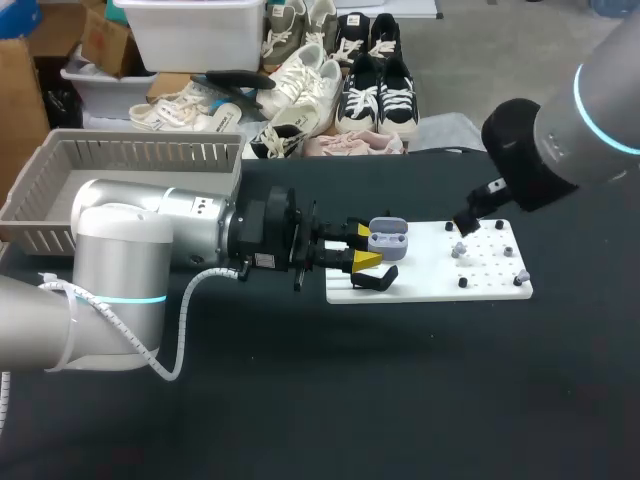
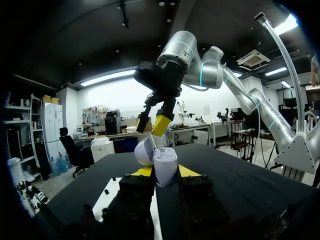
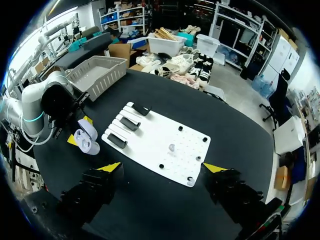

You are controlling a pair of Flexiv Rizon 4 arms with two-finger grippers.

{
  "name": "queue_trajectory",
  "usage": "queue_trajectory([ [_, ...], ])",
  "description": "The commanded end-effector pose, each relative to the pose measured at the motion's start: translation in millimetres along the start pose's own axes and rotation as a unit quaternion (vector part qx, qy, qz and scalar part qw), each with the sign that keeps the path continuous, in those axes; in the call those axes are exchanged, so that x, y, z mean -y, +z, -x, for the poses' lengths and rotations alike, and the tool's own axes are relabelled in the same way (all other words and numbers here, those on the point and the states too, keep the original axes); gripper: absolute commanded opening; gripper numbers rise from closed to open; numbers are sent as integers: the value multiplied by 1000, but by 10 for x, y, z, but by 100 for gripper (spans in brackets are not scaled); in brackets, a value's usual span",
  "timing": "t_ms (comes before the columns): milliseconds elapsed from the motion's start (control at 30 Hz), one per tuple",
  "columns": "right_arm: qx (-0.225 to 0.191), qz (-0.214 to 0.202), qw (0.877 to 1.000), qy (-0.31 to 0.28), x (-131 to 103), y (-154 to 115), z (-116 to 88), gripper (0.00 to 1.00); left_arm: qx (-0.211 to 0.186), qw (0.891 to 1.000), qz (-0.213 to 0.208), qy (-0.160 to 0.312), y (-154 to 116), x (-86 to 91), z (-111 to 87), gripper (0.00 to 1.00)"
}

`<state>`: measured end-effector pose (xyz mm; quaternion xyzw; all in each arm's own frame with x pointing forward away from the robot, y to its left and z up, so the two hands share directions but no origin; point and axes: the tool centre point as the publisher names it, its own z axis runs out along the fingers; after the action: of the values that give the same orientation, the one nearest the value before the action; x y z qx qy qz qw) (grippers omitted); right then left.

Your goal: Pick up each earbud case from the left stands, insert the matching earbuds, close the lid, and place the case in the box.

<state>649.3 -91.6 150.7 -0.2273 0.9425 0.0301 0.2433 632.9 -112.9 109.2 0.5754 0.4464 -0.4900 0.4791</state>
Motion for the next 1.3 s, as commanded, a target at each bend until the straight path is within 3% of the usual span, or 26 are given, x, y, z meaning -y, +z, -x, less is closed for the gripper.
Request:
queue_trajectory([
  [33,-24,-147,989,12,63,34,-82,100,0,1000,0,0,-1,-2,-2,0],
  [333,-92,-168,980,44,314,313,-388,100,0,1000,0,0,-1,-2,-2,0],
  [600,-121,-166,977,62,429,495,-621,77,0,1000,0,0,-1,-2,-2,0],
  [667,-127,-161,977,66,444,540,-666,75,0,1000,0,0,-1,-2,-2,0],
  [933,-135,-142,978,77,503,699,-763,60,0,1000,0,0,-1,-2,-2,0],
  [1033,-137,-139,978,76,514,743,-763,50,0,1000,0,0,-1,-2,-2,0],
  [1300,-145,-135,978,71,541,877,-757,47,0,1000,0,0,-1,-2,-2,0],
])
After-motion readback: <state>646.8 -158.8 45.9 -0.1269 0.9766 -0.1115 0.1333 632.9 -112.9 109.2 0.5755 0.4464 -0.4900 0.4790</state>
